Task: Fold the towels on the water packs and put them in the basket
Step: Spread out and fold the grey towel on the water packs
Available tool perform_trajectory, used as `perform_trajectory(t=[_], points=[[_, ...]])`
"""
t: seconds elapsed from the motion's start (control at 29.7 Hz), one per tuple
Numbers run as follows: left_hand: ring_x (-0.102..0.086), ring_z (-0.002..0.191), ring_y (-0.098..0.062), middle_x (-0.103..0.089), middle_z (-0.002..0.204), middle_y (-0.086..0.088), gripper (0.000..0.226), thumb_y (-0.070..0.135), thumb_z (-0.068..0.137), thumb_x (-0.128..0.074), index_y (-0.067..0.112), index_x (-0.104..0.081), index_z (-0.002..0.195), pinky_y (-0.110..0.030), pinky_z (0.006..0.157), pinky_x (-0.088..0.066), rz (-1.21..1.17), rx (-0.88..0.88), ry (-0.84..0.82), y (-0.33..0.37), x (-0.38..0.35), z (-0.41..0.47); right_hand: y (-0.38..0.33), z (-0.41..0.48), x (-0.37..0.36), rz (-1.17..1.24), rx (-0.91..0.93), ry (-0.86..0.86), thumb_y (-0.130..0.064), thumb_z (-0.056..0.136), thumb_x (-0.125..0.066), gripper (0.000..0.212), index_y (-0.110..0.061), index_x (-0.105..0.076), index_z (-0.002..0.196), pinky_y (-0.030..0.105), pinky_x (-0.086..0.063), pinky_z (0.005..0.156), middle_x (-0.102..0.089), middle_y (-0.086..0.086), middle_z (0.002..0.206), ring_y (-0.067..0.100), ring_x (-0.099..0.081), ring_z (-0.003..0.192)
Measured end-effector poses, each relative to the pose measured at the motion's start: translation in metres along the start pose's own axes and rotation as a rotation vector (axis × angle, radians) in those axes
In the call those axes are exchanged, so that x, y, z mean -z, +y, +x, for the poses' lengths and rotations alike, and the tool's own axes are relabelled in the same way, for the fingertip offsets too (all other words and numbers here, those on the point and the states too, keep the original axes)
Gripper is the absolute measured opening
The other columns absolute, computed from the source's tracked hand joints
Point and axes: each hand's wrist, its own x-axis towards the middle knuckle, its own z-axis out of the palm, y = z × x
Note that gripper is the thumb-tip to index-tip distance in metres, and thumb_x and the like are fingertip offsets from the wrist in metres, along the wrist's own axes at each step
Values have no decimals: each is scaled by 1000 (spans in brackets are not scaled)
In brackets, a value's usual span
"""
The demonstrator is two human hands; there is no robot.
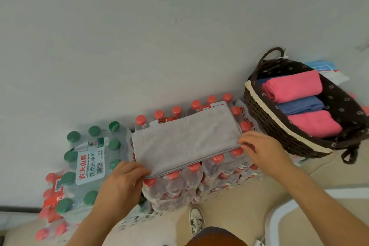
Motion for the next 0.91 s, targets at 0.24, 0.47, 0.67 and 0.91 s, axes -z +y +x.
perform_trajectory(t=[0.24, 0.47, 0.67, 0.91], points=[[-53, 71, -16, -58, 83, 6, 34, 23, 83, -47, 30, -68, 109, -26, 56, -49, 131, -111, -101, -1, 1, 3, 8, -2, -5, -274, 129, 69, 4, 70, -74, 26, -13, -67, 88, 35, -48, 65, -66, 0, 89, 23, -56, 83], [-51, 70, -16, -54, 82, 5, 39, 24, 79, -45, 34, -69, 108, -27, 54, -47, 224, -153, -159, -4, -2, 2, 8, -4, -7, -370, 148, 37, 7, 62, -72, 34, -12, -65, 90, 38, -47, 66, -65, 4, 90, 26, -58, 84], [-53, 77, -12, -56, 82, 14, 23, 32, 77, -47, 35, -69, 84, -29, 62, -50, 160, -105, -189, 16, 15, 22, -16, 12, 16, -427, -19, -105, -33, 81, -48, 18, -24, -64, 85, 37, -35, 83, -58, -10, 98, 15, -53, 99], [-30, 140, -28, -32, 153, -8, 54, 46, 96, -30, 24, -34, 146, -45, 111, -33, 184, 10, -181, 35, -36, 84, -93, 69, -41, -231, -15, -170, -49, 91, -21, 65, -16, -35, 146, 48, -29, 112, -27, 9, 156, 26, -19, 146]])
